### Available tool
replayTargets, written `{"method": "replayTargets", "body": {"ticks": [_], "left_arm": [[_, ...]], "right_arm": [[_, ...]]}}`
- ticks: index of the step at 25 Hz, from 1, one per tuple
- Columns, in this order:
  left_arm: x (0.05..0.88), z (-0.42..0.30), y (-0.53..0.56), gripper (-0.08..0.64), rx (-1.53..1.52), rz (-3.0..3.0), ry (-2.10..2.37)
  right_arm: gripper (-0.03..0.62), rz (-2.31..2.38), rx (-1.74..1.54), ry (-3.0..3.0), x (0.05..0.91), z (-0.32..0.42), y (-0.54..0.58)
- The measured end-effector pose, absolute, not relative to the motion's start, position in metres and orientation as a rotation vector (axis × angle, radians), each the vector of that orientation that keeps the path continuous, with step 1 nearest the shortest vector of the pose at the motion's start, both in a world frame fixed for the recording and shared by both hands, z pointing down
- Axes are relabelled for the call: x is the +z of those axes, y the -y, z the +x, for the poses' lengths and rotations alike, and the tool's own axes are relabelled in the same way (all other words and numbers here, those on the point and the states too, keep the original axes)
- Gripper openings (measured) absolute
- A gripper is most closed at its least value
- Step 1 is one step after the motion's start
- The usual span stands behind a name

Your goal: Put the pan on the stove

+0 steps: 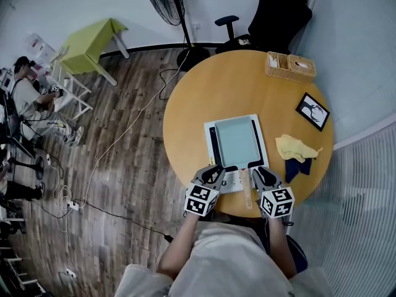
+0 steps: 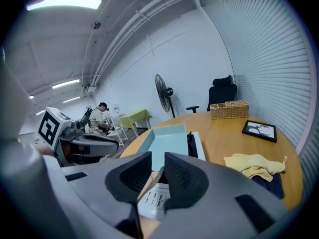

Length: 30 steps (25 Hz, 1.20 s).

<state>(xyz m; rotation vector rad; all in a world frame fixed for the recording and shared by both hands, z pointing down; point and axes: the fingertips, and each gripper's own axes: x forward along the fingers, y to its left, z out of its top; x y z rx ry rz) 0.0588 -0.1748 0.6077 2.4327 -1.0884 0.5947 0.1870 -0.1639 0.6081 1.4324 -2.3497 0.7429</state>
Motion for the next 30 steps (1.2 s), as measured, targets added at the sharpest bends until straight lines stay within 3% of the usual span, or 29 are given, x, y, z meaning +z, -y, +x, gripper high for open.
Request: {"method": "replayTargets", "body": {"ticks": [10,30], "left_arm": [[0.606,0.07,0.164,0.028,0.599,2.465,1.005],[0.606,0.067,0.157,0.029,0.55,2.454,0.973]], "right_arm": [[0.034,1.484,0.712,2.336,0.603,0.196,0.17],[0.021,1.478,0.692,2.302,0.604,0.198,0.167]]}}
